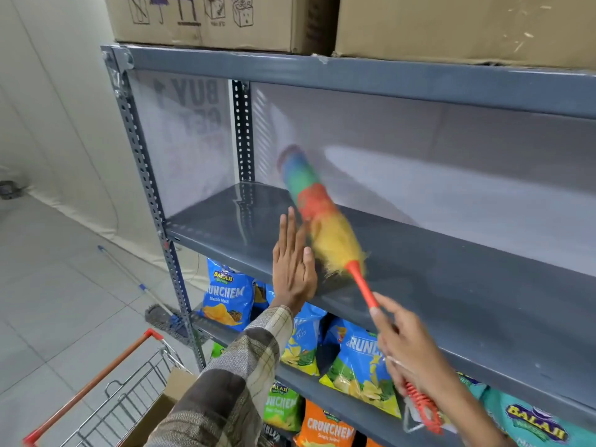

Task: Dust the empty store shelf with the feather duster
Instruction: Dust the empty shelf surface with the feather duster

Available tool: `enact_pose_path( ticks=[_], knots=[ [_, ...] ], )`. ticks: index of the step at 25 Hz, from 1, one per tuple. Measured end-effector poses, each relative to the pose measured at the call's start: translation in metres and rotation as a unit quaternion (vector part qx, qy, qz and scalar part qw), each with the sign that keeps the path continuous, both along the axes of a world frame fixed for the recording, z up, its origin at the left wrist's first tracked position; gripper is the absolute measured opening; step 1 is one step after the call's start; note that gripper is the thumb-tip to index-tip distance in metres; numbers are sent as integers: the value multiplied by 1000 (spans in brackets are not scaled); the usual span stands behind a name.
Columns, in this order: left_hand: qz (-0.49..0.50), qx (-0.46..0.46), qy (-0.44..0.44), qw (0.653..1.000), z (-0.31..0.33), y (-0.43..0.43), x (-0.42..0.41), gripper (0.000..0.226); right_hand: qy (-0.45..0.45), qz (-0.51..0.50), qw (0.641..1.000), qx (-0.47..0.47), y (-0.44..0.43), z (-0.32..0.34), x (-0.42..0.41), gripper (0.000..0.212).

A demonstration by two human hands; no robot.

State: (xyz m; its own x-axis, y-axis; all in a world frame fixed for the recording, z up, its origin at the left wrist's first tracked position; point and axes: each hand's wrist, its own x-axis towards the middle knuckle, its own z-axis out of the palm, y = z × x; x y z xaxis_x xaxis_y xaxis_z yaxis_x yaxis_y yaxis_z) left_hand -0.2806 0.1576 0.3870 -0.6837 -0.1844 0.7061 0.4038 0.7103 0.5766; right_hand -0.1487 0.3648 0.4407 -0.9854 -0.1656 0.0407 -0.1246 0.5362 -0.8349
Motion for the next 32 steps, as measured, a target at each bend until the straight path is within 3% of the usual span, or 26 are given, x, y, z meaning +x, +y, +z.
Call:
enact_pose_path(
  ticks=[8,13,17,25,32],
  knots=[
    [-15,13,176,984,-5,10,0,54,111,31,984,135,75,41,-46,21],
    [-4,6,169,986,-8,18,-7,56,53,110,955,270,93,20,-92,25],
    [-16,-19,129,991,-9,16,-7,54,69,88,934,339,112,9,-149,22],
    [-31,-45,53,997,0,15,-11,59,125,-21,926,354,99,10,-231,28],
    [-29,-30,3,999,5,17,-11,57,234,-12,950,208,88,29,-194,35]
  ],
)
